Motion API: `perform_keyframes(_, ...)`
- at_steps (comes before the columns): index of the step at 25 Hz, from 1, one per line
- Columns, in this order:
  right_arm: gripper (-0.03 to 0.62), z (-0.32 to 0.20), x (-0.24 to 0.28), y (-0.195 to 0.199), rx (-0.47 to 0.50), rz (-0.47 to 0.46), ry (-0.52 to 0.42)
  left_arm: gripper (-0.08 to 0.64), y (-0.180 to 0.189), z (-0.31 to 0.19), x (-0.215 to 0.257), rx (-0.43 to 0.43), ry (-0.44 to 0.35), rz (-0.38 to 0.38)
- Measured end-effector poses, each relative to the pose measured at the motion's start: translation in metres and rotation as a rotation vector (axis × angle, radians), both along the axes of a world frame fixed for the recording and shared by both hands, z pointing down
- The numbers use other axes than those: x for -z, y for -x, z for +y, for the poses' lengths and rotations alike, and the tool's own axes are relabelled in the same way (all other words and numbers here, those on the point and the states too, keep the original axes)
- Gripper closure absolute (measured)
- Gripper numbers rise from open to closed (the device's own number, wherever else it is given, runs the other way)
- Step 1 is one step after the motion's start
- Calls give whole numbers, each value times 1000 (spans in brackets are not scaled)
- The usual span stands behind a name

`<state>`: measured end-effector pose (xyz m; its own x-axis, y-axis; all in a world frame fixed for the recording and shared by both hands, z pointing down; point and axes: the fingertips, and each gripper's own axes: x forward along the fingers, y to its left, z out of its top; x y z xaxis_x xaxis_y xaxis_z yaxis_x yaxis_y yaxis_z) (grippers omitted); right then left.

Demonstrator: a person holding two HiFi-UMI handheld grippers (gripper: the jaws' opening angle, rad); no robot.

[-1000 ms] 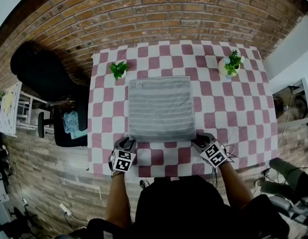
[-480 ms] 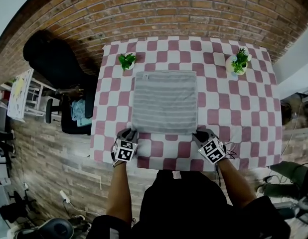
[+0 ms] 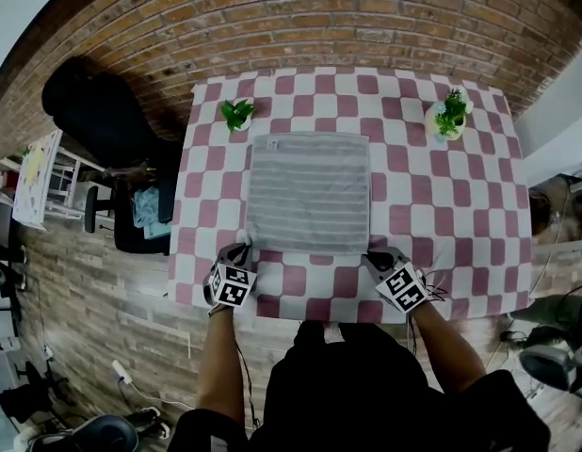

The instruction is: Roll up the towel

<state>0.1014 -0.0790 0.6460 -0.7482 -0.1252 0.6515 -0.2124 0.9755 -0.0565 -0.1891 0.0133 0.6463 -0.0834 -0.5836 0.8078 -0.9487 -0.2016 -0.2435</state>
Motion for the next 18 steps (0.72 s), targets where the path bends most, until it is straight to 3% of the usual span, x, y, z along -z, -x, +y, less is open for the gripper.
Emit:
perform_keyframes(10, 586, 81, 12, 39, 137, 24, 20, 539, 61, 9, 9, -97, 25, -105)
perform_keyframes(18, 586, 148, 21, 103, 240, 17, 40, 538, 123, -1, 11, -190, 30, -187)
